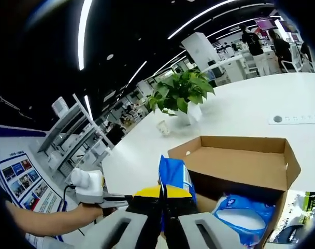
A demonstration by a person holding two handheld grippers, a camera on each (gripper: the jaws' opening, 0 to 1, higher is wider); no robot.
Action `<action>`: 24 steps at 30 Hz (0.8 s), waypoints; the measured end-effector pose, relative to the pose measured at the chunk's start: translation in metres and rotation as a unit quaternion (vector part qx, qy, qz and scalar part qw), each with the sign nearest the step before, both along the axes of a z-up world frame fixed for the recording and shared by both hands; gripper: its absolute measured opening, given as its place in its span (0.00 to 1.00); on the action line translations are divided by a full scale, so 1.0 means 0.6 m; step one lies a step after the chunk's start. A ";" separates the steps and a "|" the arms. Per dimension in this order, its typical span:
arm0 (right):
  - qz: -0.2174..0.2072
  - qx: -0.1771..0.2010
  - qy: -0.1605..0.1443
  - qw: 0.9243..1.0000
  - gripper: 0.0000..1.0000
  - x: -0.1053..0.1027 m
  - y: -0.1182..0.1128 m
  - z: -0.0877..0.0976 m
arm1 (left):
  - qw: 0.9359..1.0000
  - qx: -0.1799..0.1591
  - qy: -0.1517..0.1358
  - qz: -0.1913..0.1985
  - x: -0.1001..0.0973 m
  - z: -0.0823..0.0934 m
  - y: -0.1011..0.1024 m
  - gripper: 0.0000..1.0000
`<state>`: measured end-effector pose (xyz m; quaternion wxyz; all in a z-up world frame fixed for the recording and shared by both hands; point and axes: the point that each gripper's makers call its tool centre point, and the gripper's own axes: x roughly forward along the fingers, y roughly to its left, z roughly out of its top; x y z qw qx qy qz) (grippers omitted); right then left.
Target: Operate the shoe box by opening the lid, removing the specified soft item, and placing it in the target area until the item is outside and the box remains undamaged.
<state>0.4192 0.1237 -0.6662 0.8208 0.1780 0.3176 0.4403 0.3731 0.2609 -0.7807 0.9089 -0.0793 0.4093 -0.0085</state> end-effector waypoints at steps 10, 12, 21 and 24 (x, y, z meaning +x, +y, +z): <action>-0.010 0.008 0.003 1.000 0.00 0.000 -0.016 0.018 | 1.000 0.004 0.000 0.000 0.000 -0.001 0.003 0.01; -0.011 0.007 0.002 1.000 0.00 0.000 -0.019 0.021 | 1.000 0.003 0.000 0.001 0.000 -0.001 0.003 0.01; -0.022 0.016 0.007 1.000 0.00 0.000 -0.030 0.033 | 1.000 0.002 -0.001 0.002 -0.001 0.000 0.003 0.01; -0.024 0.016 0.006 1.000 0.00 0.000 -0.034 0.036 | 1.000 0.002 -0.002 0.002 -0.001 0.000 0.003 0.01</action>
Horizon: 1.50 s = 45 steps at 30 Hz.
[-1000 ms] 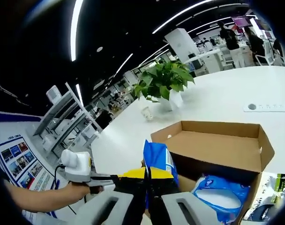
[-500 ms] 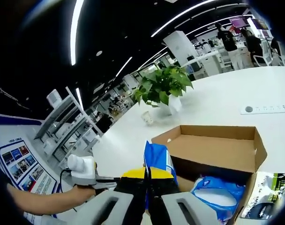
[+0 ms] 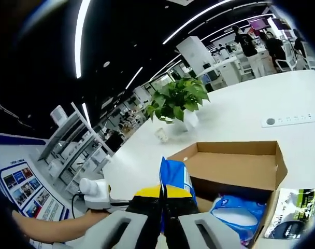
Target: Operate the shoe box by opening the lid, removing the specified soft item, and placing it in the target area until the item is outside and the box remains undamaged.
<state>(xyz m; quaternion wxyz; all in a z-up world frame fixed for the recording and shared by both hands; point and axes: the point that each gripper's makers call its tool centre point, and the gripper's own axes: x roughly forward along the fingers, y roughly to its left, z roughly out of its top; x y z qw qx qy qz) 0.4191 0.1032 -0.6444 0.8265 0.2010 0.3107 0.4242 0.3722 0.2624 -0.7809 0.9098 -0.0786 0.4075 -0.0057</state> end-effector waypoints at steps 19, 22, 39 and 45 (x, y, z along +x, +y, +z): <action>-0.018 0.011 -0.003 1.000 0.00 0.009 -0.032 0.042 | 1.000 -0.001 0.000 0.000 0.001 0.000 -0.001 0.01; -0.024 0.014 -0.002 1.000 0.00 0.011 -0.041 0.049 | 1.000 0.000 -0.001 0.000 0.001 0.000 -0.001 0.01; -0.063 0.043 -0.003 0.997 0.00 0.019 -0.107 0.101 | 1.000 0.001 0.000 0.001 0.001 0.001 -0.001 0.01; -0.078 0.046 -0.009 0.996 0.00 0.021 -0.135 0.116 | 1.000 0.003 0.000 0.001 0.001 0.001 0.000 0.01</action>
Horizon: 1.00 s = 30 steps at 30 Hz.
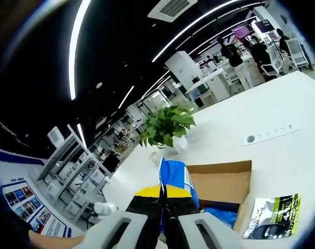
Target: Operate the shoe box by opening the lid, removing the specified soft item, and placing it in the target area until the item is outside and the box remains undamaged.
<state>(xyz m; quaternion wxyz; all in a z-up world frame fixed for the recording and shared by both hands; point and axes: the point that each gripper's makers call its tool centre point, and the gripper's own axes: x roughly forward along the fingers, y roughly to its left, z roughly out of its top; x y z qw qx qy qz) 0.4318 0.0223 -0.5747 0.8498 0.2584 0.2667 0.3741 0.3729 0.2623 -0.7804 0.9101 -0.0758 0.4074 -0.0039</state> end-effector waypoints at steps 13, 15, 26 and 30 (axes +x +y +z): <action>-0.037 0.004 -0.014 0.999 0.00 0.023 -0.065 0.027 | 1.000 0.001 0.000 0.000 0.001 0.000 0.000 0.01; -0.042 0.005 -0.015 0.999 0.00 0.028 -0.078 0.029 | 1.000 0.001 0.000 0.000 0.001 0.000 0.000 0.01; -0.070 0.001 -0.018 0.997 0.00 0.044 -0.137 0.030 | 1.000 0.000 0.000 -0.001 0.001 0.000 -0.001 0.01; -0.081 0.002 -0.018 0.997 0.00 0.049 -0.156 0.029 | 1.000 0.000 0.000 -0.001 0.001 0.000 -0.001 0.01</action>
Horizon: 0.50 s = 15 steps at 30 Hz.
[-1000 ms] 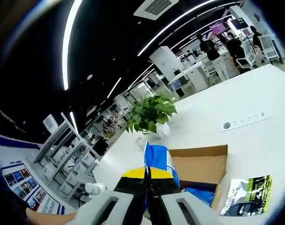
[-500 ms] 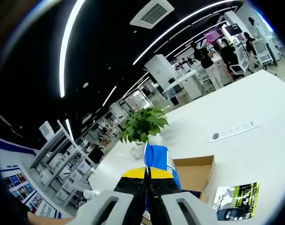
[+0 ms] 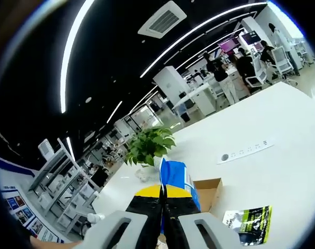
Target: Operate the shoe box by opening the lid, removing the specified soft item, and placing it in the target area until the item is outside and the box remains undamaged.
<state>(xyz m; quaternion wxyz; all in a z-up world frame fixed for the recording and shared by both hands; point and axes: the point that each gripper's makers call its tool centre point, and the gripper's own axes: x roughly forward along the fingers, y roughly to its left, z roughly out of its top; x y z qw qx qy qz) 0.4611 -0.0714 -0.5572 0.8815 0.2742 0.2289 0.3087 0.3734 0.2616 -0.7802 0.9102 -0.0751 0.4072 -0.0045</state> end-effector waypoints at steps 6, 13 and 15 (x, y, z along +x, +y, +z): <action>-0.013 0.000 0.000 1.000 0.00 0.001 -0.021 -0.003 | 1.000 0.000 0.000 0.000 -0.001 0.000 -0.001 0.01; -0.026 -0.001 0.002 1.000 0.00 0.002 -0.039 -0.009 | 1.000 0.000 -0.001 0.000 -0.002 0.000 -0.001 0.01; -0.029 0.000 0.003 1.000 0.00 0.001 -0.046 -0.010 | 1.000 -0.001 -0.001 0.000 -0.001 0.000 0.000 0.01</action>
